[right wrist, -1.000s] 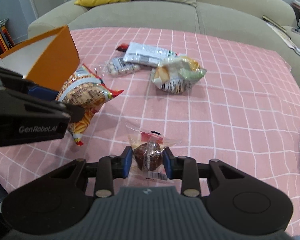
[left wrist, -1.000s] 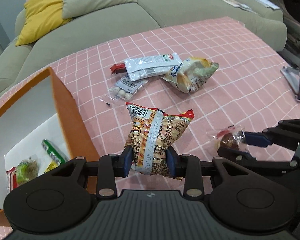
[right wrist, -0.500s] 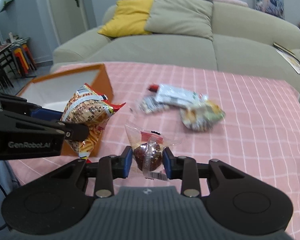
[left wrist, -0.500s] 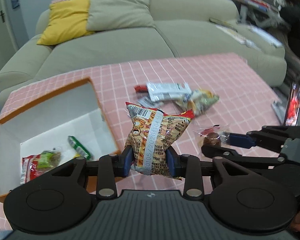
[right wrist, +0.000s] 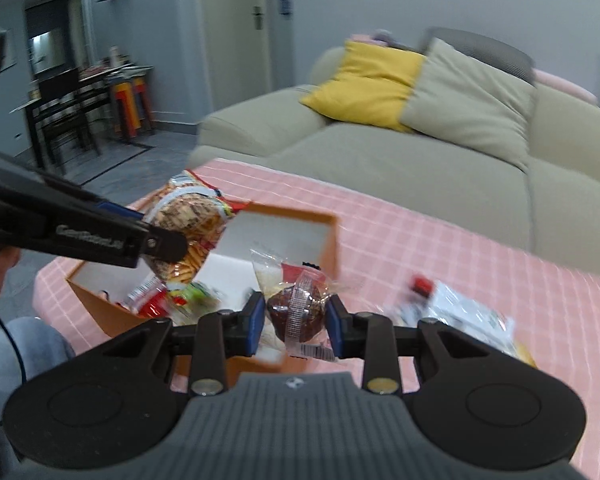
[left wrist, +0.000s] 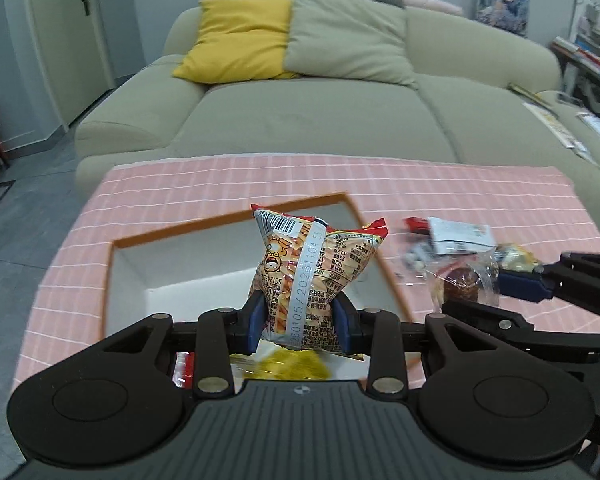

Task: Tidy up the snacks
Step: 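Carry the peanut bag and candy packet over the box and release both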

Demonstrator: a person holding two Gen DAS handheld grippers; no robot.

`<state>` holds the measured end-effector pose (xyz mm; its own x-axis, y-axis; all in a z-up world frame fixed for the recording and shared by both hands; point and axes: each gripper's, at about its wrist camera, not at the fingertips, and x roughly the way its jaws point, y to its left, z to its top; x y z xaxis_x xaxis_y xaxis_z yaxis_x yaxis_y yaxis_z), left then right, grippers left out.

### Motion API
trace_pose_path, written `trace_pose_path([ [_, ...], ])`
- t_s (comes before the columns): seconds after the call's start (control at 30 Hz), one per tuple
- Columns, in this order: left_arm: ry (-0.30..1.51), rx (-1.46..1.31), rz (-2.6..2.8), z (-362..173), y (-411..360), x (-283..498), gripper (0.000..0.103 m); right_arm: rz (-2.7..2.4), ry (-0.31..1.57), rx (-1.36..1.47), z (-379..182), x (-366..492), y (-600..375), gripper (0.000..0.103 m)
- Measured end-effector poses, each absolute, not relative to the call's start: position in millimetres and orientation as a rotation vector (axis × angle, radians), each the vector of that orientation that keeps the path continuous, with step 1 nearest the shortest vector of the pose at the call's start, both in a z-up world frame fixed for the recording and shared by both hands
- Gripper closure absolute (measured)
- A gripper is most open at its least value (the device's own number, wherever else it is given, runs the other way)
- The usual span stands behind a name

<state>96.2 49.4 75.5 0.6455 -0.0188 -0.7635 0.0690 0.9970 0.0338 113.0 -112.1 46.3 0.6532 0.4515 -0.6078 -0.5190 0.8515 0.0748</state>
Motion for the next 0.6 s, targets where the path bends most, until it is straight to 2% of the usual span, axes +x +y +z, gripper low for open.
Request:
trace_pose_path([
  [0.17, 0.947, 0.045, -0.042, 61, 66, 120, 0.063, 0.608, 0.718, -0.163, 43, 143, -73, 0.073],
  [0.6, 1.229, -0.007, -0.047, -10, 92, 156, 0.063, 0.618, 1.016, -0.342, -5, 199, -15, 0.073],
])
